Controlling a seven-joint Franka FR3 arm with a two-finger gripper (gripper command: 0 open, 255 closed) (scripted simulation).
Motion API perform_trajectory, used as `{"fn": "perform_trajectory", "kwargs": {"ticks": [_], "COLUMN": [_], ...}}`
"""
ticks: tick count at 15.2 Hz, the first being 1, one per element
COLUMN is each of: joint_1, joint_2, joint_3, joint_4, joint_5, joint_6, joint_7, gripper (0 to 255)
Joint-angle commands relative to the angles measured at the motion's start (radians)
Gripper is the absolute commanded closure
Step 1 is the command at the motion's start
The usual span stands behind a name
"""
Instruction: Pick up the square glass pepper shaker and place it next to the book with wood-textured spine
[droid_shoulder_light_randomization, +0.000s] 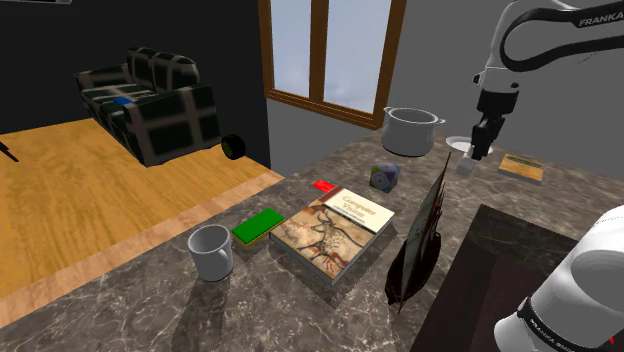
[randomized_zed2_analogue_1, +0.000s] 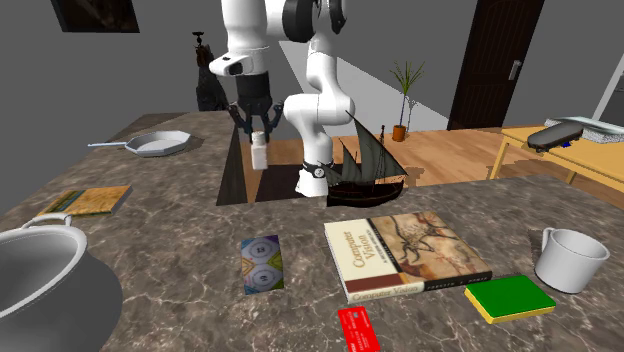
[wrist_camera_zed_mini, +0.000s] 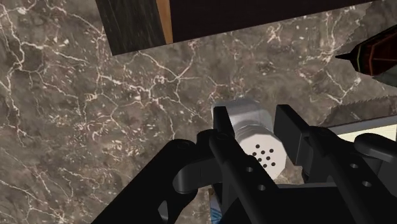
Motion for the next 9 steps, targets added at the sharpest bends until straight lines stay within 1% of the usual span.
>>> {"fn": "perform_trajectory", "kwargs": {"ticks": [1, 2, 9], "joint_1": [0.001, 0.002, -0.06], "joint_2": [0.001, 0.001, 0.046], "joint_3": [0.003, 0.004, -0.145], "joint_4": [0.031, 0.034, 0.097], "joint_5": [0.004, 0.004, -0.085], "joint_6": [-0.03, -0.034, -0.023], "joint_7": [-0.003, -0.004, -0.178], "gripper": [255, 255, 255]}}
